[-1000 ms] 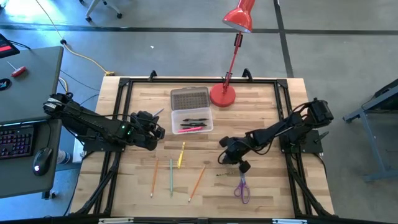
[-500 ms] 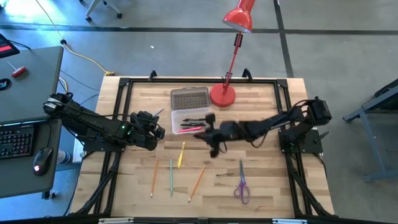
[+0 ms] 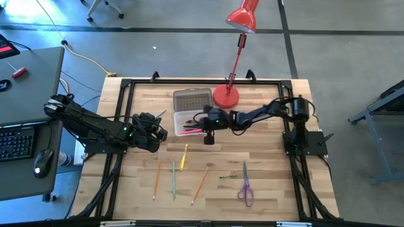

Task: Pick & place school supplies into a supply box
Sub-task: Put the dark green crayon into the black supply box, then put the green crayon into the black supply box

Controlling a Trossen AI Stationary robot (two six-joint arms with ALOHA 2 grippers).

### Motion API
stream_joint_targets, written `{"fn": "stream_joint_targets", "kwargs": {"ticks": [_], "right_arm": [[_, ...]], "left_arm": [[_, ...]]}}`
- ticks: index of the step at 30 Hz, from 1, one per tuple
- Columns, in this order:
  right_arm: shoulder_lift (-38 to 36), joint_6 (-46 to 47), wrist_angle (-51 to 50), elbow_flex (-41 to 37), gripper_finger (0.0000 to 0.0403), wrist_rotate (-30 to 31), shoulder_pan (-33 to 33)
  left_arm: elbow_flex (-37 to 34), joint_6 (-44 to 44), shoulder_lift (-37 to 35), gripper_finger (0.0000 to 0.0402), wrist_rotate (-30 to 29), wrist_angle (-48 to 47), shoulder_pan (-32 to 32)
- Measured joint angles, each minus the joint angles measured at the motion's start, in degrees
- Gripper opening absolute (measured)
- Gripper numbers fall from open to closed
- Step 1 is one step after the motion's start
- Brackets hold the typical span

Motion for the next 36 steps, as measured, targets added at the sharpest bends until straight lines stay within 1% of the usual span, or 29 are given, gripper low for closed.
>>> {"fn": "stream_joint_targets", "kwargs": {"ticks": [4,10,13,17,21,23,25,28,32,36], "right_arm": [[1.3,-2.3,0.5,1.0,0.0001,2.8,-0.1],[1.3,-4.3,0.4,2.0,0.0004,2.9,0.0],[1.3,-4.5,0.4,2.2,0.0023,2.9,0.2],[1.3,-4.5,0.4,2.2,0.0060,3.1,0.9],[0.8,-5.5,-0.1,2.2,0.0089,6.7,3.1],[-0.7,-5.9,-1.9,2.2,0.0097,7.9,5.0],[-3.5,-6.1,-5.3,2.3,0.0100,7.4,7.8],[-8.6,-5.3,-13.0,2.3,0.0101,7.8,13.0],[-14.6,2.2,-21.7,2.3,0.0097,8.5,20.9],[-16.5,7.7,-27.5,2.3,0.0097,10.0,28.6]], "left_arm": [[0.0,0.0,0.0,0.0031,-0.1,0.0,0.0],[0.0,0.2,0.0,0.0031,-0.3,0.0,0.0],[0.0,0.2,0.0,0.0031,-0.3,0.0,0.0],[0.0,0.2,0.0,0.0031,-0.3,0.0,0.0],[0.0,0.2,0.0,0.0031,-0.3,0.0,0.0],[0.0,0.2,0.0,0.0031,-0.3,0.0,0.0],[0.0,0.2,0.0,0.0031,-0.3,0.0,0.0],[0.0,0.3,0.0,0.0031,-0.3,0.0,0.0],[0.0,0.4,0.0,0.0031,-0.3,0.1,0.0],[0.0,0.4,0.0,0.0031,-0.2,0.4,0.0]]}}
